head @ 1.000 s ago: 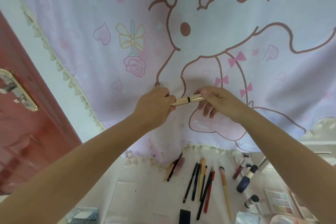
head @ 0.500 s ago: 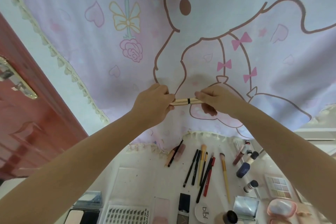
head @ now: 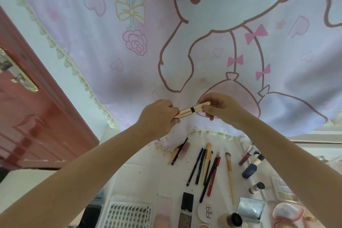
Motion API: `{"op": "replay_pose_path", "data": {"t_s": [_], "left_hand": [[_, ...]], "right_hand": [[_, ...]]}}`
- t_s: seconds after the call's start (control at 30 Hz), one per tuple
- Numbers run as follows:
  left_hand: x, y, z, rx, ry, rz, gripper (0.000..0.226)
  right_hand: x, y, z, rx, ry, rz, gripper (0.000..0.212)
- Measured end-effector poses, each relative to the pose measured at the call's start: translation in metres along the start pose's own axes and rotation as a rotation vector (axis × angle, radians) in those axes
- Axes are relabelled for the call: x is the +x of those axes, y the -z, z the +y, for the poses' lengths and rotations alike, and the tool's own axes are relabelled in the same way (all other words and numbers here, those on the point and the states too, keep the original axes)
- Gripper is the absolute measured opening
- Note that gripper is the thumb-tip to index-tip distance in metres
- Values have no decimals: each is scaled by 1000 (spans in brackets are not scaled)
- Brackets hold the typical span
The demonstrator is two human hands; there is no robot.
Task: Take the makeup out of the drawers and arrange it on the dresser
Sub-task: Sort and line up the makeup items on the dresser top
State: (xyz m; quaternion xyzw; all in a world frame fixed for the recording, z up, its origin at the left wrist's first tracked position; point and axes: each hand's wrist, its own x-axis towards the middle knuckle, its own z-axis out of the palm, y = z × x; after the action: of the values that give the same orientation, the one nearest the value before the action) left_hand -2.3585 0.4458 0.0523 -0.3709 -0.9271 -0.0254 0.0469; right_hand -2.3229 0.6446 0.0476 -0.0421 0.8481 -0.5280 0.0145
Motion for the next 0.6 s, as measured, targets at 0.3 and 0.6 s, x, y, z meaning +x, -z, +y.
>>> {"op": "replay_pose_path", "data": {"t_s": [0.3, 0.6], "left_hand": [[2, -22, 0, -67, -10, -79, 32], [6, -42, -1, -152, 29, -178, 31]], "right_hand": [[2, -10, 20, 20, -206, -98, 23], [2, -8, 45, 205, -109, -83, 31]]}}
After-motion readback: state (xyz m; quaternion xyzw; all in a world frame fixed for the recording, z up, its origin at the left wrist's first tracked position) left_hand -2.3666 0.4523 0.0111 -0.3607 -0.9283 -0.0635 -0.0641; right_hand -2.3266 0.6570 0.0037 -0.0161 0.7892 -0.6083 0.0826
